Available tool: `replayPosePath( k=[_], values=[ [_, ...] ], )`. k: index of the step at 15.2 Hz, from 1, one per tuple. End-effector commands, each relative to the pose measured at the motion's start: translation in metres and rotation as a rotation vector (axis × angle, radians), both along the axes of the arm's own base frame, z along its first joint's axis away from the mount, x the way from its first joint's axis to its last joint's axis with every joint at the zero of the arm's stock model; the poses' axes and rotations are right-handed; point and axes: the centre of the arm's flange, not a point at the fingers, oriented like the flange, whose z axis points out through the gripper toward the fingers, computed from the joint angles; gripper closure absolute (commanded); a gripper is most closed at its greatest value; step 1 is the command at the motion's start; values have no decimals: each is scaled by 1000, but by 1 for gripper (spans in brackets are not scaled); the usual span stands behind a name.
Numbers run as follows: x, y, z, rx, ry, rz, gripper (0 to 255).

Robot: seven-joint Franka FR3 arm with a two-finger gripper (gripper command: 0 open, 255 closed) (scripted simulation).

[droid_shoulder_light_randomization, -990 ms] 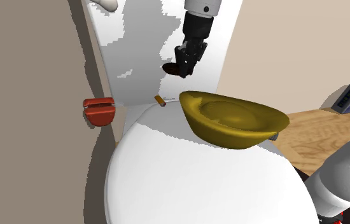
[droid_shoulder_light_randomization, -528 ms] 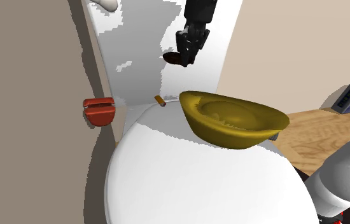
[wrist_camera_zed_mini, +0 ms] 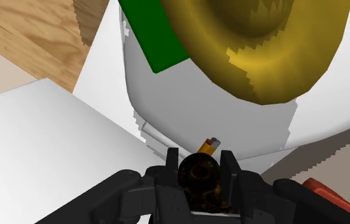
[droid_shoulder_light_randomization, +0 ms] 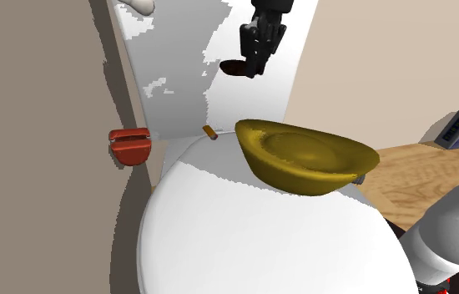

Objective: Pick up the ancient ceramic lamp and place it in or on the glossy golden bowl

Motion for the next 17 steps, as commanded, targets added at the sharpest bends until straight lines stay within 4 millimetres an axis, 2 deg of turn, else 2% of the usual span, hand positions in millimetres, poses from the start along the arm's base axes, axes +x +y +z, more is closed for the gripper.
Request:
replayPosePath(
  k=[1,13,17],
  values=[
    [-27,-1,2,1,0,0,255],
    [-182,8,7,1,0,0,255],
    [-182,8,-14,1,0,0,255]
  ],
)
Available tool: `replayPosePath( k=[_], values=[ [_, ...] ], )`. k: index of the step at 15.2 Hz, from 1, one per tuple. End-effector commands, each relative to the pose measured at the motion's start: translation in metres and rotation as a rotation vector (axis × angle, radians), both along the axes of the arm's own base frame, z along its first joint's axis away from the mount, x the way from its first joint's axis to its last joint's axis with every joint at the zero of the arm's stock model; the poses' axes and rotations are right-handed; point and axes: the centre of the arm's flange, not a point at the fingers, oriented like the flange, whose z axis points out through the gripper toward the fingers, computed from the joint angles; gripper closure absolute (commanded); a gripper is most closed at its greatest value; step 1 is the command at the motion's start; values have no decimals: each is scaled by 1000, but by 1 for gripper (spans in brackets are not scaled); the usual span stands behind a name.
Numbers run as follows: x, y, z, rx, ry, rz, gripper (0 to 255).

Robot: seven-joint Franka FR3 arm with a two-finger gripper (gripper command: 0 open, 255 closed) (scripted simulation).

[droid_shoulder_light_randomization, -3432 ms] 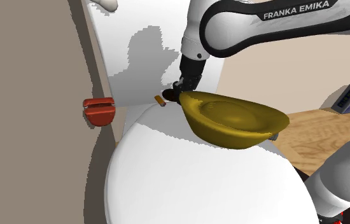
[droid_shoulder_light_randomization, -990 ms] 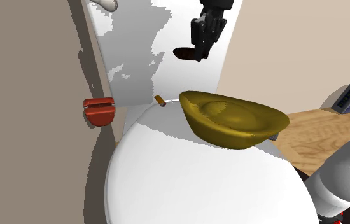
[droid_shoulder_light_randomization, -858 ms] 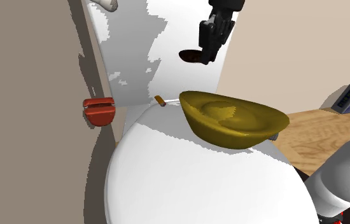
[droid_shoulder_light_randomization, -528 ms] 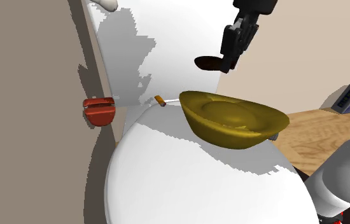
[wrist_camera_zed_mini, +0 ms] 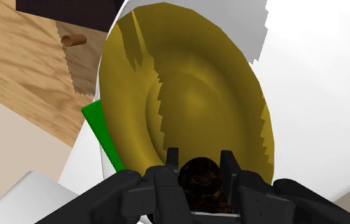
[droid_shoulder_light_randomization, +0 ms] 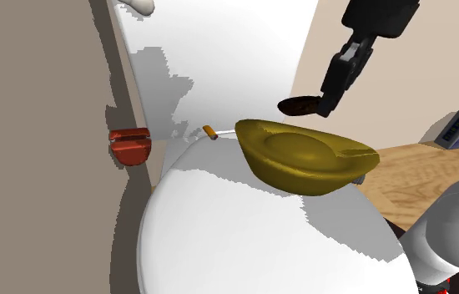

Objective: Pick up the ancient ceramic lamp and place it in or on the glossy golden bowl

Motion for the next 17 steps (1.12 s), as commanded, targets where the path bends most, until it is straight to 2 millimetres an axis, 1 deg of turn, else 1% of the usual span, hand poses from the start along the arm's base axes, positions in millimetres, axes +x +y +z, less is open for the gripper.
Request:
replayPosePath(
  k=[1,10,17],
  values=[
    [-1,0,-10,0,0,0,255],
    [-1,0,-57,0,0,0,255],
    [-1,0,-59,0,0,0,255]
  ],
)
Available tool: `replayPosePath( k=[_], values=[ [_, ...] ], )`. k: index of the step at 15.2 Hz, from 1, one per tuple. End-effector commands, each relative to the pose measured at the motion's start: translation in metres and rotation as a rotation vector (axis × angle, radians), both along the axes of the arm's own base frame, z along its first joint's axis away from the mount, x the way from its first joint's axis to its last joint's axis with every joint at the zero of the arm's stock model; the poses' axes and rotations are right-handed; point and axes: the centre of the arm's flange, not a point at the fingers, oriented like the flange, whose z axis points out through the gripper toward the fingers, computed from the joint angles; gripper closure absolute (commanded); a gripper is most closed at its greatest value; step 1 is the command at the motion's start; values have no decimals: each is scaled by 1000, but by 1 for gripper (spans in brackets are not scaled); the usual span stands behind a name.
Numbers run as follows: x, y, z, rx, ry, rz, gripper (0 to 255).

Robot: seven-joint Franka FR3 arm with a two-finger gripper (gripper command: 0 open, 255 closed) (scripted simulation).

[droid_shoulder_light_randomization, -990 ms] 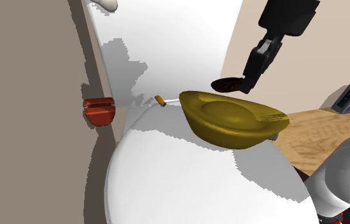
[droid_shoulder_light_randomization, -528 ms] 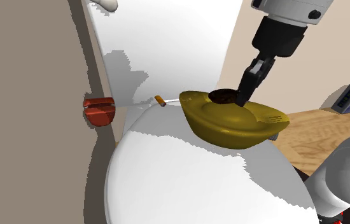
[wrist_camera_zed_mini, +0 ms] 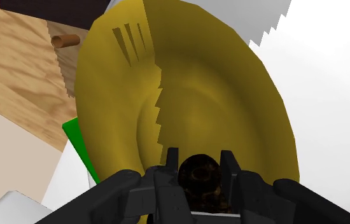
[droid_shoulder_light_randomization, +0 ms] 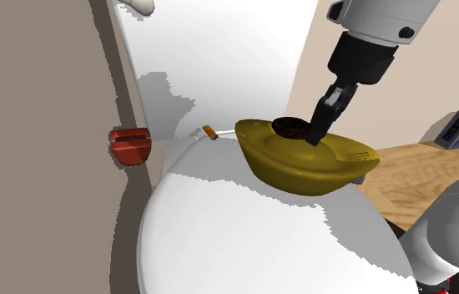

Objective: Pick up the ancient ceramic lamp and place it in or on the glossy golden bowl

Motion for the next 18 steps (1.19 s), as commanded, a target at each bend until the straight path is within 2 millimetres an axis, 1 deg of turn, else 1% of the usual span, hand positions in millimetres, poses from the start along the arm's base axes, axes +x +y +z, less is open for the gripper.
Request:
replayPosePath(
  k=[1,2,7,10,11,18],
  values=[
    [0,0,-1,-1,2,0,255],
    [0,0,-1,-1,2,0,0],
    [0,0,-1,-1,2,0,0],
    [-4,-2,38,-1,2,0,0],
    [-6,-2,49,-1,2,0,0],
    [-6,-2,49,-1,2,0,0]
  ],
)
